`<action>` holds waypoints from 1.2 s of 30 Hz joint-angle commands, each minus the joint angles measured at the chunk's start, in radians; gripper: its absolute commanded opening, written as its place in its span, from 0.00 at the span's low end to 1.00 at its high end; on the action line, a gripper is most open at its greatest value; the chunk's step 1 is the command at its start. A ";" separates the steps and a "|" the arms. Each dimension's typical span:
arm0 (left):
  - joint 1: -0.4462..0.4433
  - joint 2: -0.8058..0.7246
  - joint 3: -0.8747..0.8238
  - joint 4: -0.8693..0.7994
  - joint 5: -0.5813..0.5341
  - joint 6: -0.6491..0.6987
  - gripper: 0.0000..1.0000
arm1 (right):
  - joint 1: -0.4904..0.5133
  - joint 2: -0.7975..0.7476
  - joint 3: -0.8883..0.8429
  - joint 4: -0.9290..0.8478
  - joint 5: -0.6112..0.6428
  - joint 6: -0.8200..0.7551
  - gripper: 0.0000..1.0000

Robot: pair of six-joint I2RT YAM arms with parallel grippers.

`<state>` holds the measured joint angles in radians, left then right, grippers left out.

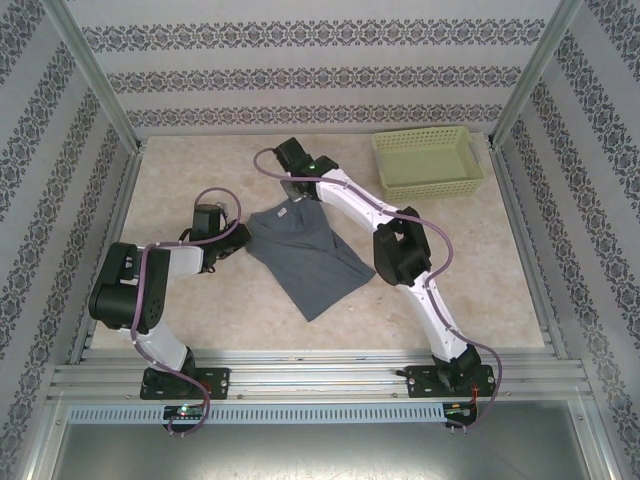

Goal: Fold the inside-out t-shirt

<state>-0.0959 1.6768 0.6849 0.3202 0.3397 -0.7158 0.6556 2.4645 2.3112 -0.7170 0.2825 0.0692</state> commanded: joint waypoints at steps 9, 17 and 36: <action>-0.057 -0.321 0.031 -0.507 -0.242 -0.007 0.53 | -0.040 -0.185 -0.151 -0.072 -0.084 0.027 0.49; -0.310 -0.265 0.019 -0.416 -0.207 -0.127 0.55 | -0.062 -0.515 -0.757 0.155 -0.288 0.171 0.56; -0.189 0.012 0.172 -0.411 -0.105 0.095 0.22 | 0.166 -0.731 -1.372 0.563 -0.414 0.666 0.43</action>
<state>-0.3229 1.6363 0.7929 -0.1688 0.2859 -0.7132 0.7692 1.7485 0.9604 -0.2298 -0.0711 0.6003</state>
